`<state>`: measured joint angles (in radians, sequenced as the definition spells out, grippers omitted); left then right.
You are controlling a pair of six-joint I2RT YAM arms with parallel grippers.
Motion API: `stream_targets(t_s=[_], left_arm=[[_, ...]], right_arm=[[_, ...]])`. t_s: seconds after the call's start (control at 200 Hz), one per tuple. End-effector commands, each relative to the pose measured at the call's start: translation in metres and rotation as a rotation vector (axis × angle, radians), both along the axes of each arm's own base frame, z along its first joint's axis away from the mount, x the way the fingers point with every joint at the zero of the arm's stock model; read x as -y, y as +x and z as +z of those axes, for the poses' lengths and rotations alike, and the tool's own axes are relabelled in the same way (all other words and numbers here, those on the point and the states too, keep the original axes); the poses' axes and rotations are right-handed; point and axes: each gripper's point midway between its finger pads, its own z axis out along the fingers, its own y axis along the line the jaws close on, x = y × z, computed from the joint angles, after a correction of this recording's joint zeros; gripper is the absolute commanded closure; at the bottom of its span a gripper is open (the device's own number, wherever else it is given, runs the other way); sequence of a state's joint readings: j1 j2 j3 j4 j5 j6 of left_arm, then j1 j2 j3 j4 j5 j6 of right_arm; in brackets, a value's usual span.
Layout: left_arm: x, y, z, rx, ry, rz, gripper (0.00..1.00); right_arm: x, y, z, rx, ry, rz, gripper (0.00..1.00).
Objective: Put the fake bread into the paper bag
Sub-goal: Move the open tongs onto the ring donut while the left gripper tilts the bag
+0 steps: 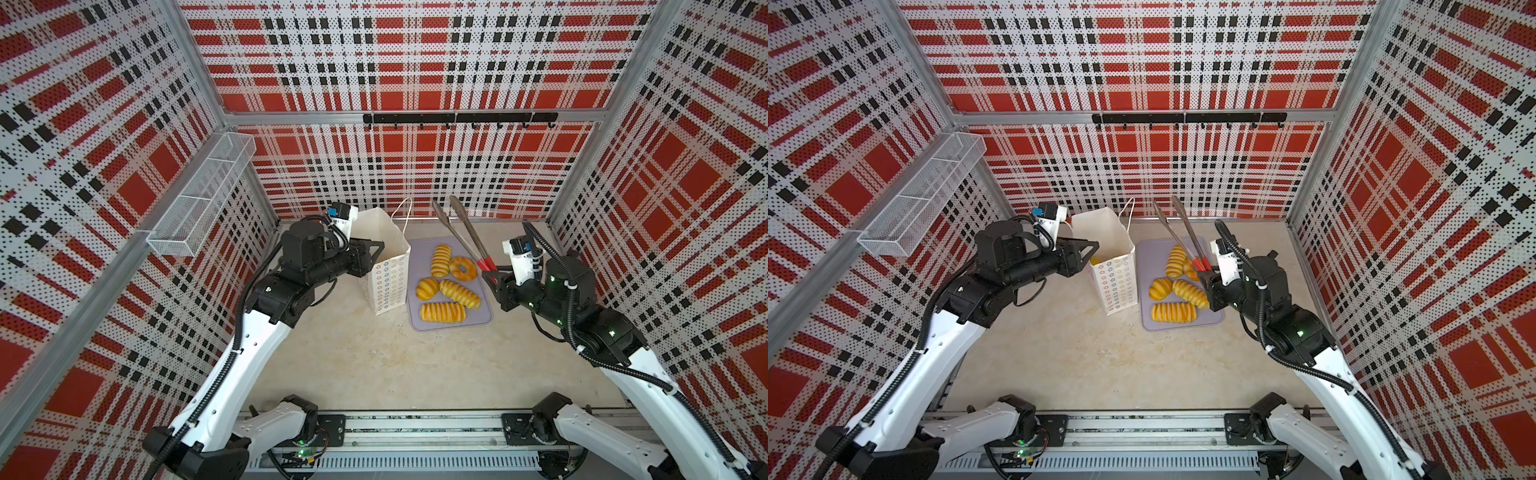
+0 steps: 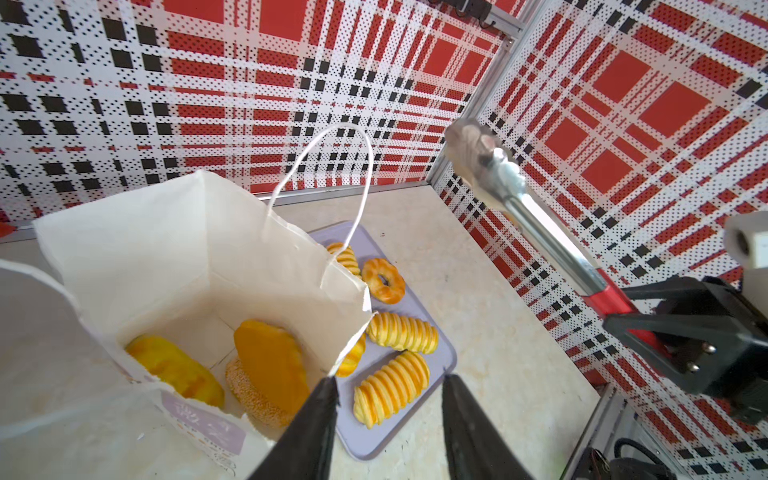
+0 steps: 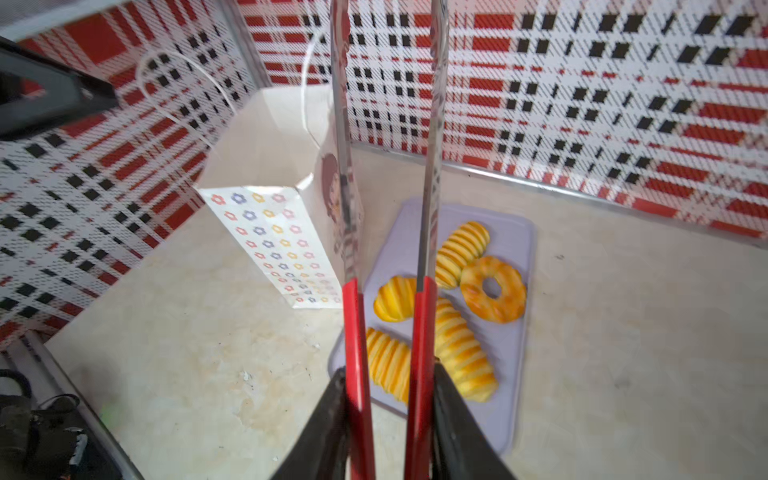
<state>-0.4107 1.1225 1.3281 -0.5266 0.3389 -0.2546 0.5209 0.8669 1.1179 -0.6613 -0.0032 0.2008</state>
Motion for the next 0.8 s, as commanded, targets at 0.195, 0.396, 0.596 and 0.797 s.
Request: stream_targets(t_s=[0.195,0.396,0.596,0.797], left_arm=[[0.031,-0.003,-0.022,-0.009,0.067,-0.084,0.54],[0.042,-0.007,-0.027,-0.015,0.085,-0.1,0.54],[0.045,-0.009,-0.032,-0.022,0.092,-0.107,0.54],[0.051,-0.014,-0.038,-0.03,0.1,-0.131,0.54]], right_arm=[[0.031,-0.008,-0.066,-0.22,-0.092,-0.165,0.67],[0.029,-0.01,-0.098,-0.318,-0.121,-0.172,0.68],[0.027,-0.002,-0.12,-0.379,-0.187,-0.174,0.67],[0.029,0.008,-0.138,-0.437,-0.239,-0.188,0.68]])
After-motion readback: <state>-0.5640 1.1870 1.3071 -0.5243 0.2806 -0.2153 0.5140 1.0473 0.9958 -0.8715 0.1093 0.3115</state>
